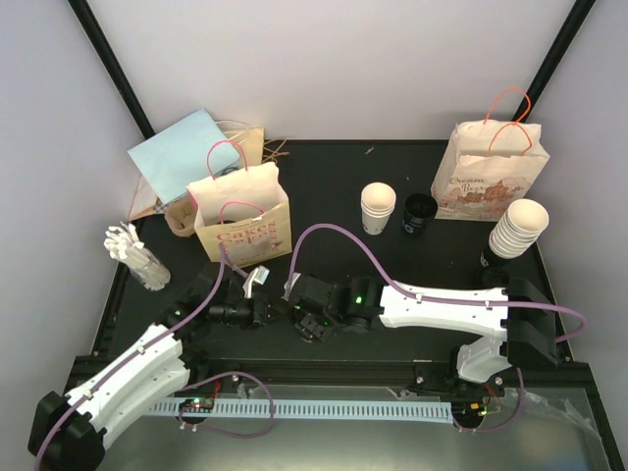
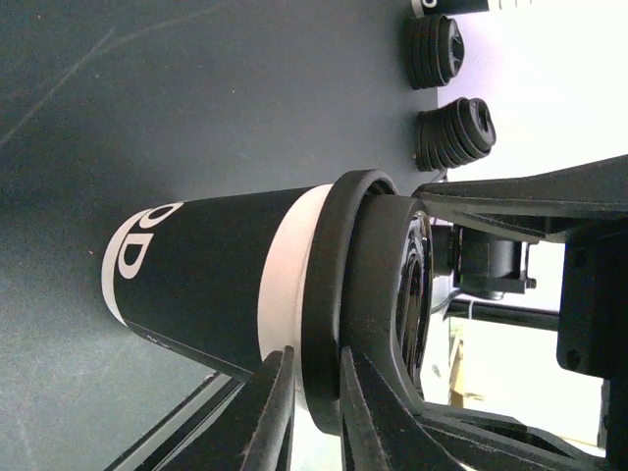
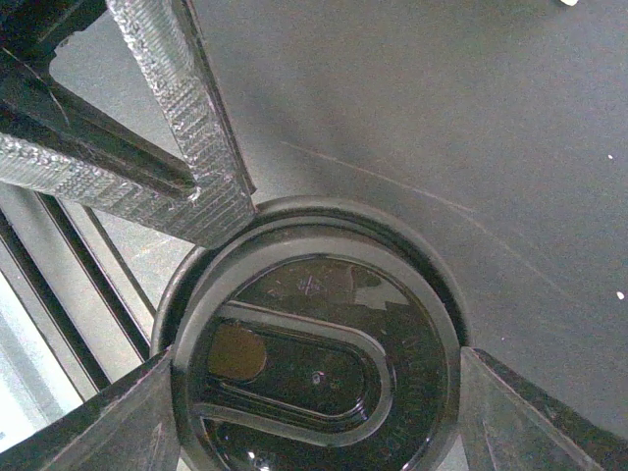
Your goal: Pack the takeout coffee
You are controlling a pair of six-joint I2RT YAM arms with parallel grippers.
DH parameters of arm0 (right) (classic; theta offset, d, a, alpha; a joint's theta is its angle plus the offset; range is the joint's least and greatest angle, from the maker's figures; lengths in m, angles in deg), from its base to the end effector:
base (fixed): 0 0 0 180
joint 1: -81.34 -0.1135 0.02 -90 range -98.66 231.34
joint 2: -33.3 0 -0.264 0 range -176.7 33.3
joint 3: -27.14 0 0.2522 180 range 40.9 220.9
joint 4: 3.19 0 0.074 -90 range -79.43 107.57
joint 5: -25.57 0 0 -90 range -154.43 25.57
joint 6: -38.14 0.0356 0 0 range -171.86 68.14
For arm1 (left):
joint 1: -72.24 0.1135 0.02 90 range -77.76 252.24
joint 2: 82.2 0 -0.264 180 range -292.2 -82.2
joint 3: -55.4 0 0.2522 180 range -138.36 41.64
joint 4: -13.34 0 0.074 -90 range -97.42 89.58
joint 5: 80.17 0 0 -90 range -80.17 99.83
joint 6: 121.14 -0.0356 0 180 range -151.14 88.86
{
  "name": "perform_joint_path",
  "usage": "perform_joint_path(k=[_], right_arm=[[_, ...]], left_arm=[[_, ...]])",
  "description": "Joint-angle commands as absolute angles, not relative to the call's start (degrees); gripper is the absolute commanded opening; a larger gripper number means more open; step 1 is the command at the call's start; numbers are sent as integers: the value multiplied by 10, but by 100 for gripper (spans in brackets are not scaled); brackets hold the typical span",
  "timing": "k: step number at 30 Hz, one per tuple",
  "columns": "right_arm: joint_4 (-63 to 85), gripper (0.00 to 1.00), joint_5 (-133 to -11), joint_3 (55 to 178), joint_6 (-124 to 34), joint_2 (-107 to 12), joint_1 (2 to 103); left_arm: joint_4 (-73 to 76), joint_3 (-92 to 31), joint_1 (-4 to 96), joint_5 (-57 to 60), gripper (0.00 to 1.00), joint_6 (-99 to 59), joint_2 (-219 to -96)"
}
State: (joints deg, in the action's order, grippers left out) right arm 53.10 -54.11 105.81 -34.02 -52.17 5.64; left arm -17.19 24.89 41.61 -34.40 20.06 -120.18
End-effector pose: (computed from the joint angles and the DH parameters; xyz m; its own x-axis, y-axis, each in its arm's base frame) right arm 0.0800 0.2881 0.2496 -0.4956 -0.7240 -0.4798 -0.8210 0.5708 -0.0134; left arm 0.1081 -0.0929 0.1819 -0.9851 -0.0657 -0.1591 0.1123 0.4553 -0.8832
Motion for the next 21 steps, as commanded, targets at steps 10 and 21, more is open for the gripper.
perform_joint_path(k=[10, 21], right_arm=[[588, 72, -543, 1035, -357, -541, 63], [602, 72, -550, 1042, -360, -559, 62]], left_arm=[[-167, 258, 410, -329, 28, 190, -1220], [-188, 262, 399, -301, 23, 174, -1249]])
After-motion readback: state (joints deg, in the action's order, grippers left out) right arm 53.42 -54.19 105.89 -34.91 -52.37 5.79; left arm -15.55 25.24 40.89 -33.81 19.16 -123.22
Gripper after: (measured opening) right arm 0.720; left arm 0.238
